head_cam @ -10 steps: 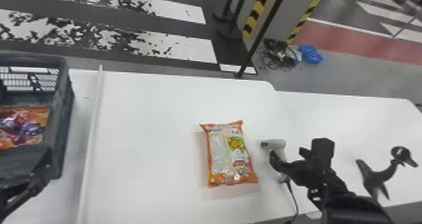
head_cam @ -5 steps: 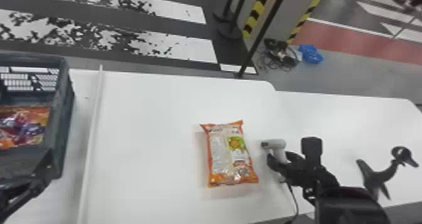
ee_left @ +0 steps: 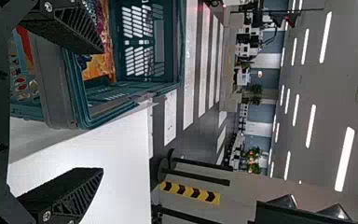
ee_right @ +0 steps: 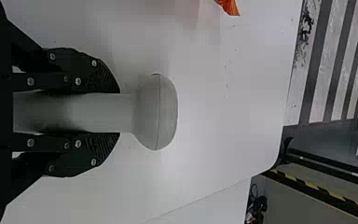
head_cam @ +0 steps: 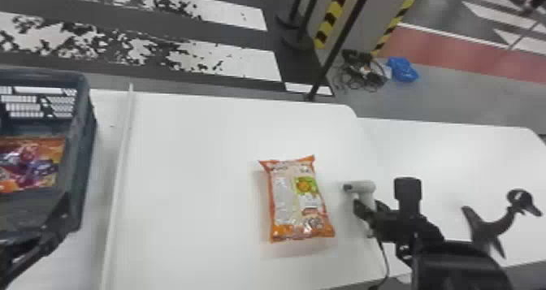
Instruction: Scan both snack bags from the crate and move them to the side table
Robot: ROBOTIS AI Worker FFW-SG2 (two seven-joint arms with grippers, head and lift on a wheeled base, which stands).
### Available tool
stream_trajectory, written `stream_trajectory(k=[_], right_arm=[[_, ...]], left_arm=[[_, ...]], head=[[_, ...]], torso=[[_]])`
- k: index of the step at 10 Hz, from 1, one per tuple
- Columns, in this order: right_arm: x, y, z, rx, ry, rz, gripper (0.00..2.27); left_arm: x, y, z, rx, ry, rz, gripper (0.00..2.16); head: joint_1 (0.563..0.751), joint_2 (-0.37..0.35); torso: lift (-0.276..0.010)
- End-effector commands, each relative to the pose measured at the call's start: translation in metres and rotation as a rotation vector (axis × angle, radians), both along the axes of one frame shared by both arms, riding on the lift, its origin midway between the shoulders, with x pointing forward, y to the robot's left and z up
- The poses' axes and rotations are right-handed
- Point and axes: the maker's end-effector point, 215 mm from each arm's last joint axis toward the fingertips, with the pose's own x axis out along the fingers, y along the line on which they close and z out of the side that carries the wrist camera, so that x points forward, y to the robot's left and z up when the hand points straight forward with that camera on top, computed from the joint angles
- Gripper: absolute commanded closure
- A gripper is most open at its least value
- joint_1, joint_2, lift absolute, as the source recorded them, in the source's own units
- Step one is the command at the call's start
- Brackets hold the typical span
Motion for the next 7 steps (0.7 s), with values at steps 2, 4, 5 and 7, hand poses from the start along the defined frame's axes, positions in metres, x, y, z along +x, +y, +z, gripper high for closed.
stream_trajectory(k=[2, 4, 5, 7], right_arm=[[0.005, 0.015, 0.034, 0.016, -0.072, 0.012, 2.24], [0.008, 0.041, 0.052, 0.038, -0.094, 0.045, 2.24], [0.012, 0.056, 0.058, 0.054, -0.102, 0.067, 2.24], [0.014, 0.092, 0.063, 0.097, -0.086, 0.126, 2.24]], left_arm=[[-0.001, -0.002, 0.002, -0.002, -0.002, -0.003, 0.10], [-0.001, -0.001, 0.003, -0.002, -0.004, -0.001, 0.10], [-0.001, -0.001, 0.002, -0.002, -0.001, -0.002, 0.10], [-0.002, -0.001, 0.000, -0.002, 0.003, -0.002, 0.10]], head=[[0.695, -0.350], [0.695, -0.350], [0.695, -0.350], [0.695, -0.347]], torso=[[-0.075], [-0.075], [-0.075], [-0.075]])
